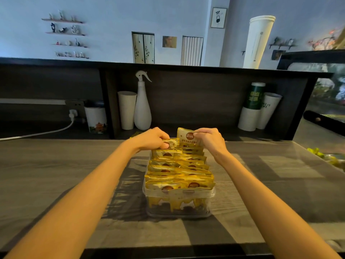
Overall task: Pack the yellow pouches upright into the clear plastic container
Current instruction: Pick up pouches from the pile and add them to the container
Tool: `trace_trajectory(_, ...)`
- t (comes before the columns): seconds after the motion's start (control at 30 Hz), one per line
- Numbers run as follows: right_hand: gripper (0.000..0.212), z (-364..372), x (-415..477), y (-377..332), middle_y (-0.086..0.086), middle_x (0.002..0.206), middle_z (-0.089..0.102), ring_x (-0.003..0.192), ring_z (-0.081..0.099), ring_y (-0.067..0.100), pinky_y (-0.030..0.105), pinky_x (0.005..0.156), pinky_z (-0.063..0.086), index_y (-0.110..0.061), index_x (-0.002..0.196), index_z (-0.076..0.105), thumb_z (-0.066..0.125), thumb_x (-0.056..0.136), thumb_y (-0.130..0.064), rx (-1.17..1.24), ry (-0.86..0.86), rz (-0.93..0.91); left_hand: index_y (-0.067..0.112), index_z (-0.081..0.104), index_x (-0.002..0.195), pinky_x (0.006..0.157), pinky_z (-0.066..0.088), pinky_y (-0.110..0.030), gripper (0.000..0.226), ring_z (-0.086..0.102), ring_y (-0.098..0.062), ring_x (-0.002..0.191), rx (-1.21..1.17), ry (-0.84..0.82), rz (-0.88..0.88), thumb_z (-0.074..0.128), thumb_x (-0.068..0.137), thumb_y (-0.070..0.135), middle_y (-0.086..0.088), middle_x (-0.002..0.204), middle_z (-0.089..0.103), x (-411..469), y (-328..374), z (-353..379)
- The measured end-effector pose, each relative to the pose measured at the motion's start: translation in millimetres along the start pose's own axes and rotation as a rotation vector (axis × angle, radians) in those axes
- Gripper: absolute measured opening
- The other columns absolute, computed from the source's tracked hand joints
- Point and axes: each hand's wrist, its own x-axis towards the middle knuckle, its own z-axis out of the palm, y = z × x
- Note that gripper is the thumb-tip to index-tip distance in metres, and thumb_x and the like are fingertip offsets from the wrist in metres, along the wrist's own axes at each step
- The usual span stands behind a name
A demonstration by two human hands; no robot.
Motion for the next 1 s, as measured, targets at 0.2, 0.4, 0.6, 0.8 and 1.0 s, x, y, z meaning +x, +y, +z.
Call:
trace_trajectory(0.2,0.026,0.5,-5.9,-3.9,0.005,0.102,0.062,0.102,0.052,0.014,0.026,0.084,0.038,-0.005,0.105,0.070,0.048,0.094,-0.011,-0.101,-0.158,-0.028,0.010,0.063,0.071,0.066,0.038,-0.019,0.021,0.048,-0.013,0.072,0.006,-0.036,-0.013,0.052,0.089,0.008,-0.006,0.074,0.054,-2.1,1.5,0.3)
trace_trajectory(0.4,0.028,2.9,-11.6,-5.0,0.014,0.107,0.062,0.096,0.051,0.015,0.025,0.082,0.040,0.001,0.102,0.068,0.044,0.096,-0.011,-0.185,-0.240,-0.037,0.008,0.054,0.068,0.061,0.034,-0.017,0.027,0.045,-0.014,0.067,0.040,0.090,-0.006,0.044,0.093,0.011,-0.007,0.070,0.049,4.8,-0.1,6.6)
trace_trajectory(0.6,0.029,1.5,-10.9,-3.9,0.011,0.082,0.053,0.083,0.048,0.022,0.030,0.071,0.040,0.002,0.083,0.062,0.044,0.095,-0.017,-0.206,-0.300,0.005,0.012,0.063,0.102,0.066,0.040,-0.015,0.017,0.051,-0.009,0.085,-0.074,0.139,-0.012,0.048,0.093,0.015,0.003,0.089,0.055,13.7,-4.3,14.9)
trace_trajectory(0.8,0.027,0.1,-14.0,-2.7,-0.005,0.075,0.042,0.068,0.040,0.008,0.029,0.076,0.035,-0.003,0.094,0.058,0.042,0.095,-0.024,-0.158,-0.254,0.044,0.012,0.049,0.071,0.064,0.031,-0.024,0.023,0.041,-0.017,0.072,-0.124,0.043,-0.057,0.043,0.093,0.015,-0.007,0.072,0.043,13.9,-3.8,20.0)
trace_trajectory(1.0,0.038,1.0,-13.7,-6.4,0.005,0.094,0.053,0.086,0.048,0.015,0.033,0.082,0.040,0.003,0.104,0.064,0.041,0.096,-0.027,-0.184,-0.235,0.008,0.012,0.056,0.089,0.065,0.035,-0.020,0.016,0.046,-0.018,0.084,-0.139,0.088,-0.054,0.042,0.095,0.017,-0.012,0.092,0.051,14.4,-2.1,19.9)
